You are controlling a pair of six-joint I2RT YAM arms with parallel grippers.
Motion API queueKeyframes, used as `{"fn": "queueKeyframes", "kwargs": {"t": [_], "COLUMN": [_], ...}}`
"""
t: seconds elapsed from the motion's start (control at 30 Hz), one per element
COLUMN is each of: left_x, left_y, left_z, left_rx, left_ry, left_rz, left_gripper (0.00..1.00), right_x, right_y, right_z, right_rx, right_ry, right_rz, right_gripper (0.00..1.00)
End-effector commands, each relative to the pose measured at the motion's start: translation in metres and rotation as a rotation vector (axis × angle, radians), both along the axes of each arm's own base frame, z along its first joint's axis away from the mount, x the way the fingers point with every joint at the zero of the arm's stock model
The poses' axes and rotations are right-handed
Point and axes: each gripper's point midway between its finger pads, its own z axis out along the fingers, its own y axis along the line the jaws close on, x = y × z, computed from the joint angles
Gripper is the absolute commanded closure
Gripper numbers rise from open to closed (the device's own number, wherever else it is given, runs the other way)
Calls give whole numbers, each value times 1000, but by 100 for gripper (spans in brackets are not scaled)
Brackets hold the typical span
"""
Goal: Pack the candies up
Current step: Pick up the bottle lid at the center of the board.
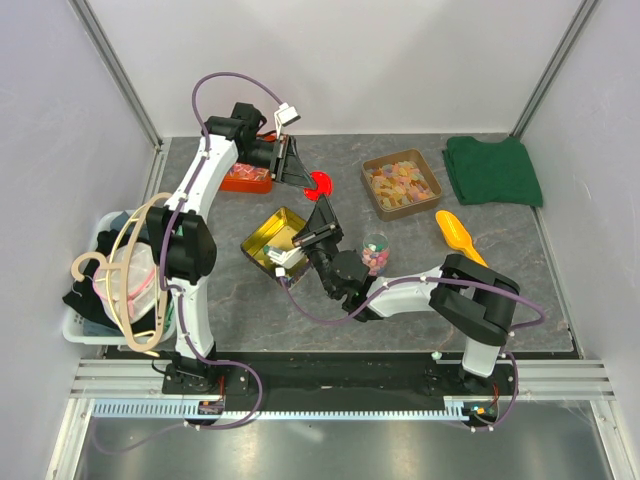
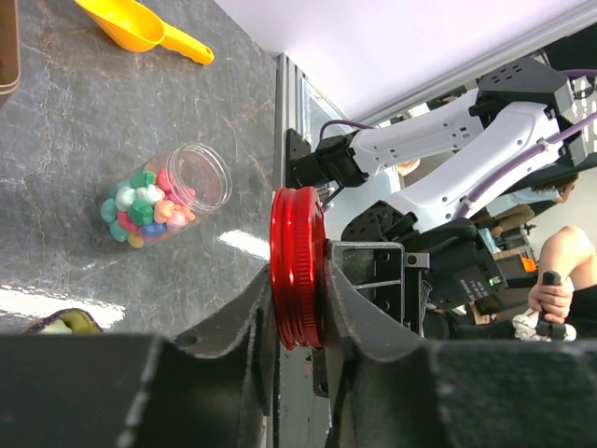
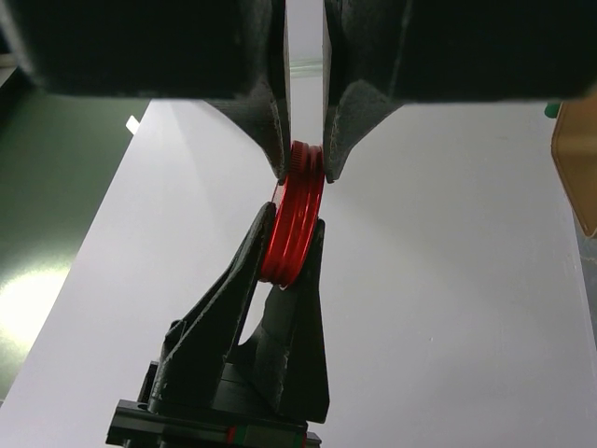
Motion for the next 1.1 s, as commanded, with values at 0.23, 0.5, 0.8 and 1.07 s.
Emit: {"fn": "queueKeyframes", "kwargs": {"t": [0.23, 0.5, 0.8, 1.07], "left_x": [-29, -21, 4, 8], "left_y": [5, 7, 5, 3], "left_z": [74, 72, 51, 41], "left_rx": [-228, -225, -173, -168], "left_ry": [-62, -67, -77, -72], "left_rz": [-75, -63, -37, -36], "left_gripper": [82, 82, 87, 88], "right_x": [2, 5, -6, -36], "right_y": [-7, -16, -10, -22], "right_z": [-2, 8, 7, 41], "right_rx": [-149, -51, 135, 211], "right_ry": [-19, 79, 604, 885], "right_rz": [-81, -122, -160, -45], "right_gripper": [50, 38, 26, 16]}}
